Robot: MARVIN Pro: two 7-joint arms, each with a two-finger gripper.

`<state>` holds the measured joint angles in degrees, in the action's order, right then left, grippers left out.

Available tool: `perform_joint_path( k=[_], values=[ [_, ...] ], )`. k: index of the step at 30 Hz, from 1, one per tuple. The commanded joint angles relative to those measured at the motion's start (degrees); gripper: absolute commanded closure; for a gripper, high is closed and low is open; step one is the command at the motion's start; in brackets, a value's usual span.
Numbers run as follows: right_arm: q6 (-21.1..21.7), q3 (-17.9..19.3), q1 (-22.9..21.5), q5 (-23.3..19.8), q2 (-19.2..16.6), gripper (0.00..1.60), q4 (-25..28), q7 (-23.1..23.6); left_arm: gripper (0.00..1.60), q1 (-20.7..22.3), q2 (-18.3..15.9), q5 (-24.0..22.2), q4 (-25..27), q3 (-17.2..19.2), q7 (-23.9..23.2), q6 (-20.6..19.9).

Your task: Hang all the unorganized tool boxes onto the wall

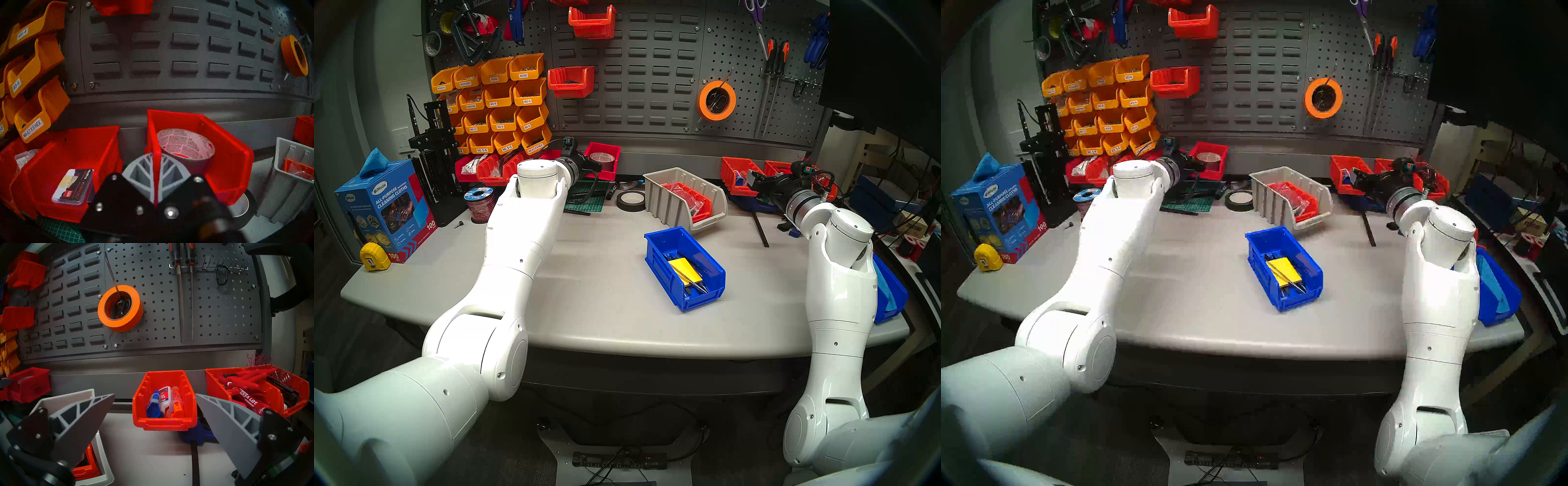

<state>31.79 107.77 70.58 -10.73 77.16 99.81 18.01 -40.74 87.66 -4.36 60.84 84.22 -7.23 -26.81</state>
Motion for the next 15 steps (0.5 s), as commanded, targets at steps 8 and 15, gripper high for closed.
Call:
perform_joint_path(
  k=[8, 15],
  values=[
    [-0.17, -0.01, -0.50, -0.05, -0.11, 0.00, 0.68, 0.05, 1.60, 8.74, 1.60, 0.25, -6.94, 1.18, 0.63, 1.67],
    [-0.18, -0.01, -0.50, -0.05, -0.11, 0.00, 0.75, 0.06, 1.60, 13.81, 2.66, 0.54, -15.48, 1.68, 1.97, 3.18]
  ],
)
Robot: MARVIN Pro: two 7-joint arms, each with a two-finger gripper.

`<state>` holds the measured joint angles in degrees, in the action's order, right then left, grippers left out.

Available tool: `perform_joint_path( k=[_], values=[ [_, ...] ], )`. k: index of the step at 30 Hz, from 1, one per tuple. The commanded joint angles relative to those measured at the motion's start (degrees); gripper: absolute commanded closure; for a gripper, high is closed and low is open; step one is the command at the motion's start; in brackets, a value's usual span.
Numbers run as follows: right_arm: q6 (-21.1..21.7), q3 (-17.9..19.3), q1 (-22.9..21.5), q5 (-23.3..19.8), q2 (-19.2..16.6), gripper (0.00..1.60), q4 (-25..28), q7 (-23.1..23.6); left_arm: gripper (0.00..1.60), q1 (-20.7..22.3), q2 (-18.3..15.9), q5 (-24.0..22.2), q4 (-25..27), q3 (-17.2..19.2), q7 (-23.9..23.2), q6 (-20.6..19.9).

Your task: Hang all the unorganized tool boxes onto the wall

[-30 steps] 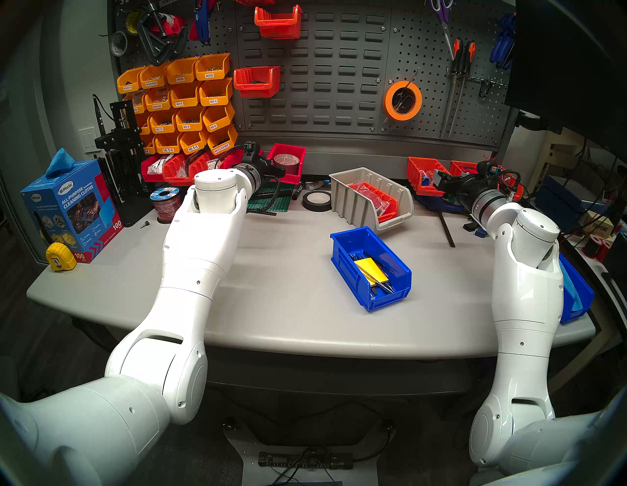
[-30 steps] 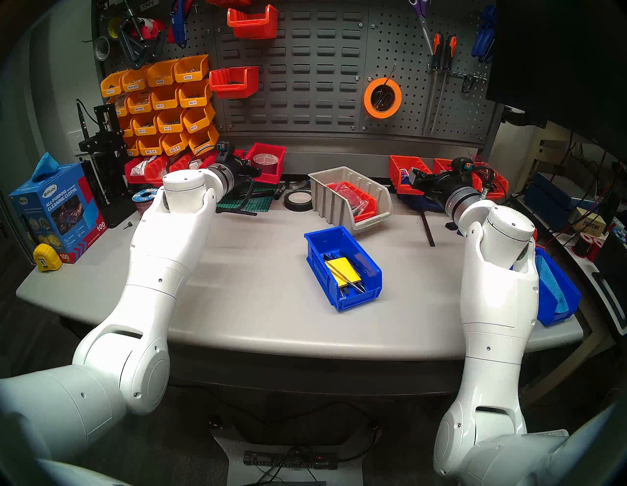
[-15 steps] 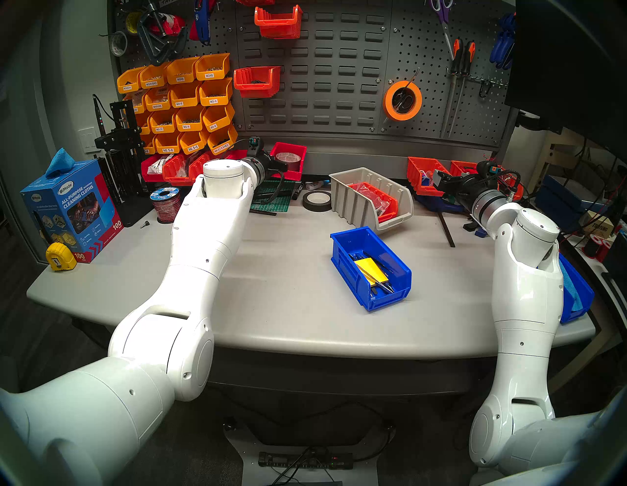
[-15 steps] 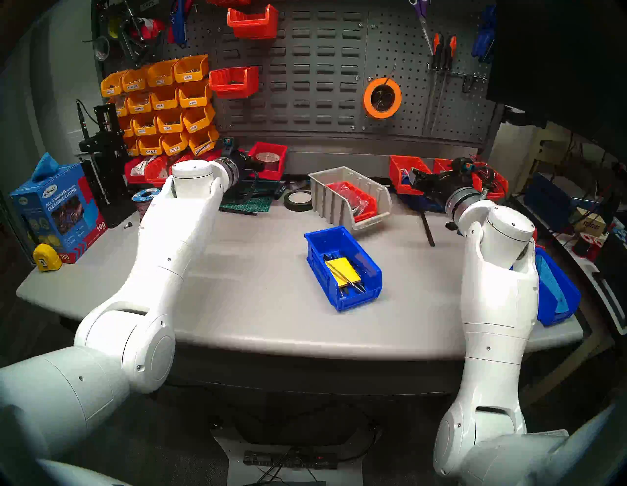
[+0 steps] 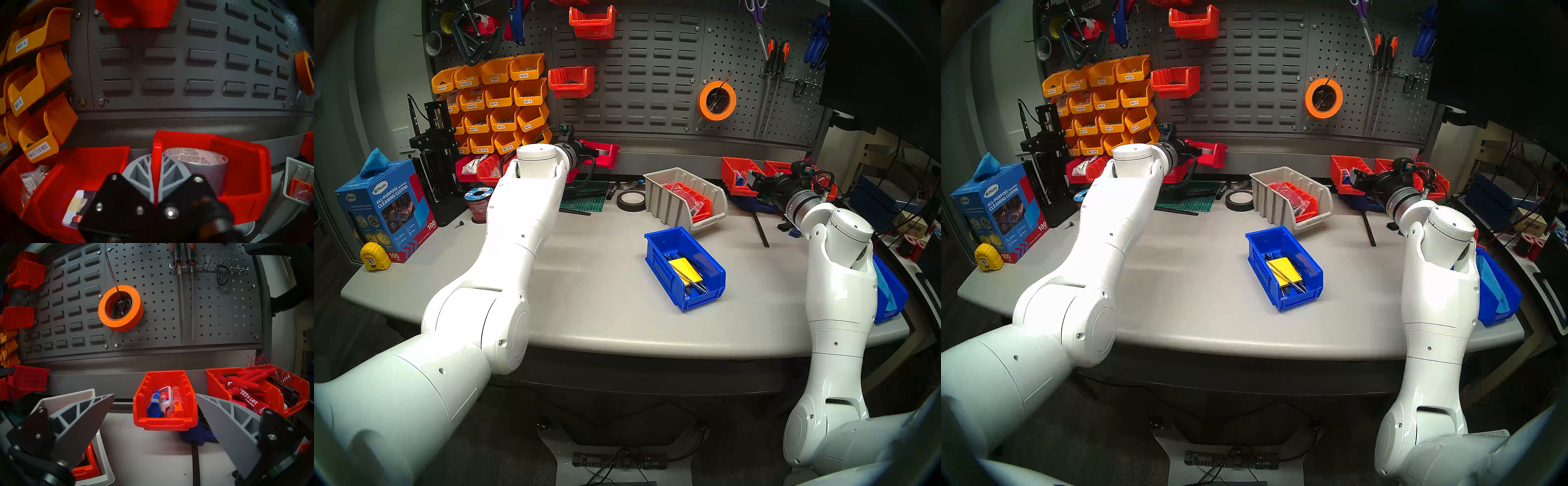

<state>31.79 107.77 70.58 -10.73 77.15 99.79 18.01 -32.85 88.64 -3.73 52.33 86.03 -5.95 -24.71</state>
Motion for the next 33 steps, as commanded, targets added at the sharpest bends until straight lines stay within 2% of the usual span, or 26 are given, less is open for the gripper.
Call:
perform_joint_path(
  k=[1, 4, 6, 10, 12, 13, 15, 18, 19, 20, 23, 33],
  values=[
    [-0.18, -0.01, -0.50, -0.05, -0.11, 0.00, 0.77, 0.06, 1.60, 5.92, 1.68, -0.09, -6.96, -0.12, 0.68, 1.08],
    [-0.18, -0.01, -0.50, -0.05, -0.11, 0.00, 0.79, 0.06, 1.60, 6.25, 1.99, -0.06, -8.09, 0.15, 1.39, 1.83],
    [-0.18, -0.01, -0.49, -0.05, -0.11, 0.00, 0.82, 0.06, 1.60, 7.65, 2.39, -0.12, -11.50, 0.56, 2.21, 3.58],
    [-0.18, -0.01, -0.48, -0.05, -0.10, 0.00, 0.87, 0.06, 1.60, 7.91, 2.86, -0.21, -13.00, 0.86, 2.88, 5.39],
    [-0.18, -0.01, -0.47, -0.05, -0.10, 0.00, 0.92, 0.05, 1.60, 8.97, 3.36, -0.18, -16.00, 0.95, 3.36, 7.47],
    [-0.17, -0.01, -0.46, -0.05, -0.10, 0.00, 0.94, 0.05, 1.60, 7.42, 3.53, -0.08, -13.83, 0.91, 3.71, 7.81],
    [-0.17, 0.00, -0.44, -0.05, -0.09, 0.00, 1.00, 0.04, 1.60, 8.62, 3.98, -0.11, -17.21, 0.95, 3.99, 10.44],
    [-0.16, 0.00, -0.42, -0.05, -0.08, 0.00, 1.06, 0.04, 1.60, 8.02, 4.30, -0.04, -17.92, 1.03, 4.54, 13.32],
    [-0.15, 0.00, -0.41, -0.05, -0.08, 0.00, 1.08, 0.03, 1.60, 8.69, 4.37, 0.00, -19.86, 1.03, 4.57, 14.86],
    [-0.15, 0.01, -0.40, -0.05, -0.07, 0.00, 1.10, 0.03, 1.60, 7.93, 4.36, -0.01, -19.05, 1.05, 4.59, 15.36],
    [-0.13, 0.01, -0.38, -0.04, -0.06, 0.00, 1.14, 0.02, 1.60, 8.34, 4.26, 0.07, -22.07, 1.02, 4.29, 18.49],
    [-0.14, 0.01, -0.39, -0.05, -0.07, 0.00, 1.12, 0.02, 1.60, 2.86, 2.55, 0.40, -16.68, 0.83, 2.80, 19.60]
  ],
)
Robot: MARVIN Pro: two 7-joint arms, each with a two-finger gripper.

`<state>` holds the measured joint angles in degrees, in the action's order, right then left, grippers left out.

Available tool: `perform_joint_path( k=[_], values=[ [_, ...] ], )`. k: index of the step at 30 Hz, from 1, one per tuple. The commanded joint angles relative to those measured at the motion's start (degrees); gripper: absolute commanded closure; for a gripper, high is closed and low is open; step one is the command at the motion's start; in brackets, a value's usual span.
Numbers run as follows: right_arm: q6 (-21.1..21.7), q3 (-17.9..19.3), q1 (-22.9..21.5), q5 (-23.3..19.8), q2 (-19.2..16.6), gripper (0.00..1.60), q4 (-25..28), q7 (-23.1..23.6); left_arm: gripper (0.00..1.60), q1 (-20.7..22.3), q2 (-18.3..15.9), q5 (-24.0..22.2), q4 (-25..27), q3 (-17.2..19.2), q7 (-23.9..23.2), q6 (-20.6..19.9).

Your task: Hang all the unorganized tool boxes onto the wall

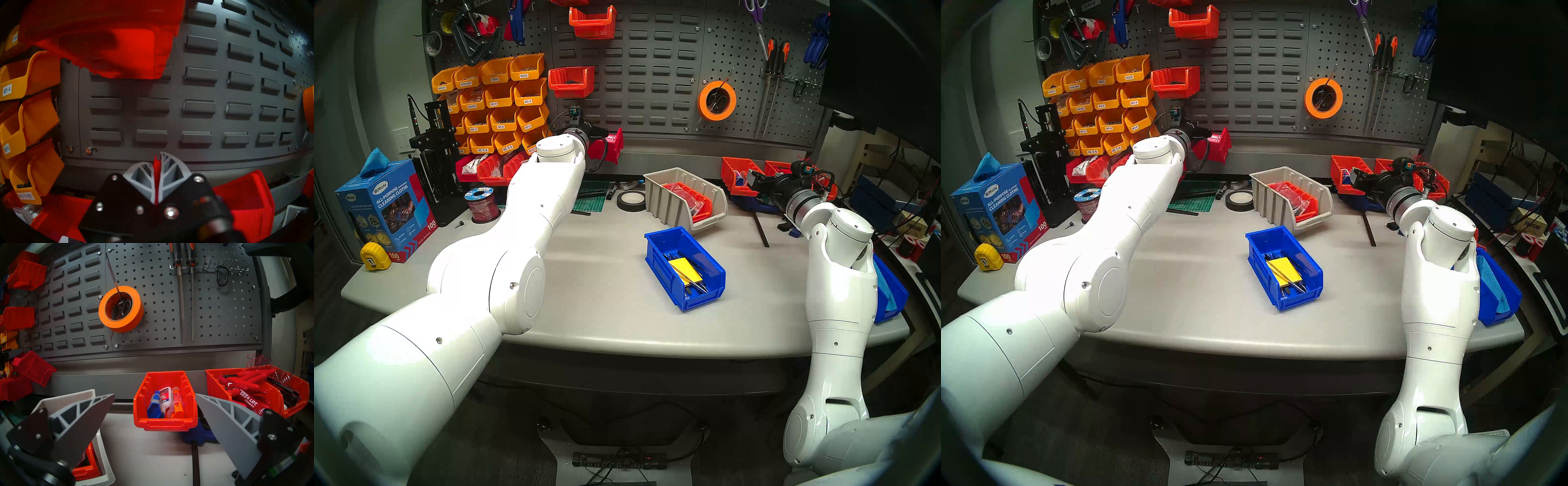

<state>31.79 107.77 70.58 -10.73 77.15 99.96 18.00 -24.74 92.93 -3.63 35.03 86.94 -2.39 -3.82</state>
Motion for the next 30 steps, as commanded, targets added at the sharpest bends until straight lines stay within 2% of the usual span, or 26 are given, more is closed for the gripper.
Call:
perform_joint_path(
  k=[1, 7, 9, 11, 13, 18, 22, 30],
  values=[
    [-0.14, 0.01, -0.40, -0.05, -0.07, 0.00, 0.94, 0.03, 1.60, -5.80, -2.02, 0.38, 1.36, -0.11, -0.90, -1.45],
    [-0.15, 0.00, -0.41, -0.05, -0.08, 0.00, 0.89, 0.04, 1.60, -8.78, -3.52, 0.44, 5.55, 0.26, -1.82, -2.46],
    [-0.15, 0.00, -0.41, -0.05, -0.08, 0.00, 0.90, 0.04, 1.60, -10.52, -4.01, 0.48, 8.36, 0.36, -2.25, -2.99],
    [-0.15, 0.00, -0.42, -0.05, -0.08, 0.00, 0.89, 0.04, 1.60, -10.44, -4.26, 0.44, 8.50, 0.56, -2.02, -3.14],
    [-0.15, 0.00, -0.41, -0.05, -0.08, 0.00, 0.91, 0.03, 1.60, -12.94, -4.58, 0.40, 12.65, 0.89, -2.07, -3.59],
    [-0.14, 0.01, -0.40, -0.05, -0.07, 0.00, 0.93, 0.03, 1.60, -15.56, -4.74, 0.49, 17.46, 1.22, -2.03, -4.50],
    [-0.13, 0.01, -0.39, -0.05, -0.07, 0.00, 0.96, 0.02, 1.60, -19.10, -4.51, 0.97, 21.91, 1.53, -1.08, -3.54],
    [-0.11, 0.02, -0.37, -0.04, -0.05, 0.00, 1.02, 0.01, 1.60, -23.08, -4.03, 1.76, 28.22, 1.66, 1.08, -2.44]
  ],
)
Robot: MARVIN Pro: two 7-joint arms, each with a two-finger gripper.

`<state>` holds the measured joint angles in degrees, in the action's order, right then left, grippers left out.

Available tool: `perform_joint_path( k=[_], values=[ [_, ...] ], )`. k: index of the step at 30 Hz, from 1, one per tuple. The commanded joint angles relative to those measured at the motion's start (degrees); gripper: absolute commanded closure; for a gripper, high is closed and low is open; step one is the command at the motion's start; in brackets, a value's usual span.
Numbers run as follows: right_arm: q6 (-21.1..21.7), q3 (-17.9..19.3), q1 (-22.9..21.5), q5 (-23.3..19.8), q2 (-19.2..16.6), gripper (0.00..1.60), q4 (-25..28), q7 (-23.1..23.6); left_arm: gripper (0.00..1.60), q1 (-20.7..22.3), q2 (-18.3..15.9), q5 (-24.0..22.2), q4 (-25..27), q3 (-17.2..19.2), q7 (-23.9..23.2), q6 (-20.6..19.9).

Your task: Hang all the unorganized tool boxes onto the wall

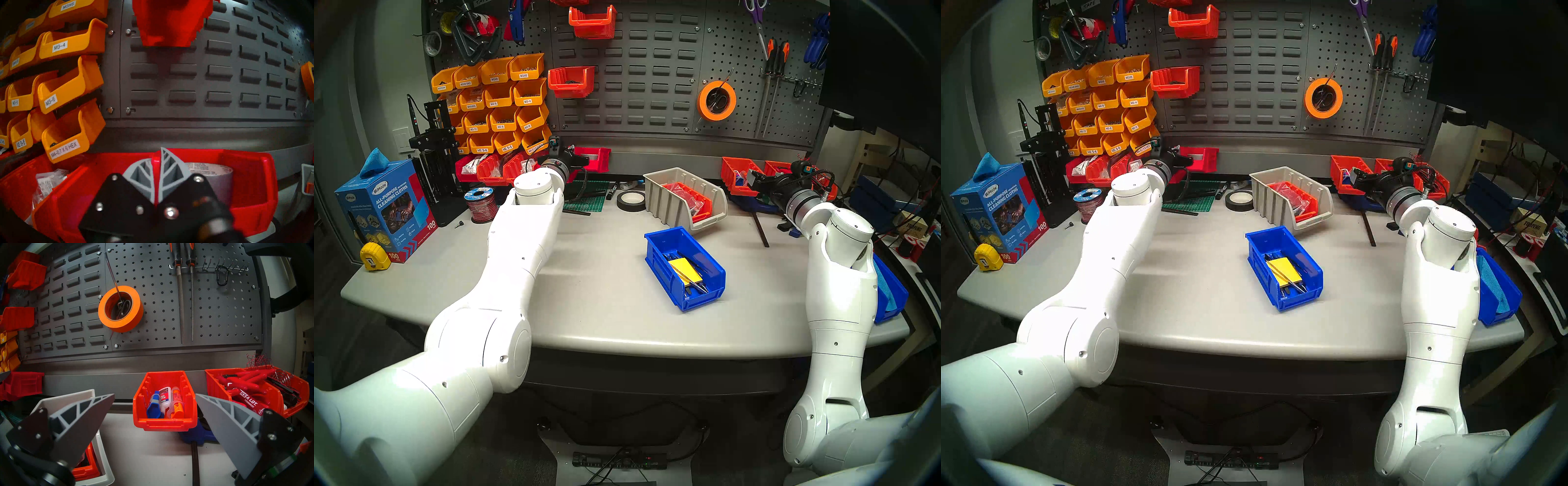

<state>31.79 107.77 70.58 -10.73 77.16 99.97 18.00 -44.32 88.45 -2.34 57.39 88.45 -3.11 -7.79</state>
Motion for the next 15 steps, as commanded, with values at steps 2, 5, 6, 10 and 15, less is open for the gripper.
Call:
perform_joint_path(
  k=[2, 5, 6, 10, 15],
  values=[
    [-0.11, 0.02, -0.36, -0.04, -0.05, 0.00, 1.03, 0.00, 1.60, -4.58, 0.58, 0.53, 7.93, 0.21, 2.12, 1.08],
    [-0.10, 0.02, -0.35, -0.04, -0.05, 0.00, 1.05, 0.00, 1.60, -5.60, 0.73, 0.77, 9.84, 0.11, 2.47, 0.74],
    [-0.10, 0.02, -0.35, -0.04, -0.05, 0.00, 1.05, 0.00, 1.60, -5.60, 0.73, 0.77, 9.84, 0.11, 2.47, 0.74],
    [-0.08, 0.02, -0.34, -0.04, -0.04, 0.00, 1.08, -0.01, 1.60, -7.45, 1.28, 1.17, 13.40, 0.09, 3.53, -1.01],
    [-0.07, 0.02, -0.33, -0.04, -0.04, 0.00, 1.09, -0.02, 1.60, -8.56, 1.77, 1.39, 16.39, -0.20, 3.83, -3.23]
  ],
)
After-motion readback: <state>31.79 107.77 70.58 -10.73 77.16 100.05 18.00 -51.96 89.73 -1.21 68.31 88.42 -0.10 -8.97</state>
